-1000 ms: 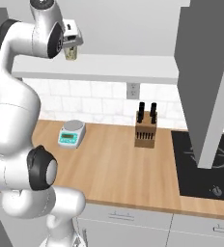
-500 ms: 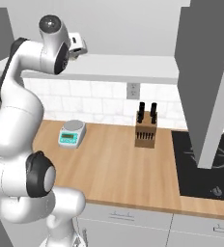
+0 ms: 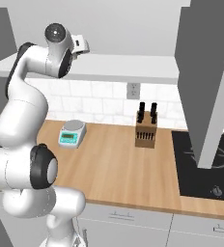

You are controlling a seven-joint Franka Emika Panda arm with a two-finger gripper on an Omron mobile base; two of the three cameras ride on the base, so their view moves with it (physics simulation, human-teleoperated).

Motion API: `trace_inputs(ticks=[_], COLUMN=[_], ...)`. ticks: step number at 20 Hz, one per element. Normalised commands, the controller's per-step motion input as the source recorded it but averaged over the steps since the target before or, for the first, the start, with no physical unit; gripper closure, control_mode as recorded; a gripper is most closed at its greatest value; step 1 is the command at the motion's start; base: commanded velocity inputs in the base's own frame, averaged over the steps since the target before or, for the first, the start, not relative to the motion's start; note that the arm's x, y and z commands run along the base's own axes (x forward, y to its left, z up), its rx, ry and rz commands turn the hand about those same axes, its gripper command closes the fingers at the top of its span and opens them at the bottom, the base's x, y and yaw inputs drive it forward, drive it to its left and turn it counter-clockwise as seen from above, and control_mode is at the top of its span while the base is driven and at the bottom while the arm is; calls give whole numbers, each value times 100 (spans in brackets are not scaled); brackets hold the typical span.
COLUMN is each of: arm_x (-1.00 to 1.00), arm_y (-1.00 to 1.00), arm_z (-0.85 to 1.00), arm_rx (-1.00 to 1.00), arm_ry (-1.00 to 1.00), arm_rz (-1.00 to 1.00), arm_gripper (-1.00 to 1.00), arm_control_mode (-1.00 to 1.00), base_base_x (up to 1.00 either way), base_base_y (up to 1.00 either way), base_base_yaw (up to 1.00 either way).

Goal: Gather all objects into one cabinet and sort the glasses and bowls to opposite sides.

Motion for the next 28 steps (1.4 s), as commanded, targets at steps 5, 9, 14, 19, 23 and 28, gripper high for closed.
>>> trace_inputs(ticks=[5,9,14,19,23,28], arm_x=[12,47,15,49,33,5], arm_y=[1,16,9,0,0,0], arm_z=[2,-9,-2,-3,-1,-1], arm_rx=[1,0,0,0,0,0], arm_ry=[4,0,0,0,0,0], arm_rz=[0,0,0,0,0,0], arm_gripper=[-100,-100,-100,-100,-100,-100], arm_control_mode=[-100,-100,-100,-100,-100,-100], base_base_x=[0,0,0,0,0,0], base_base_y=[0,0,0,0,0,0], base_base_yaw=[0,0,0,0,0,0])
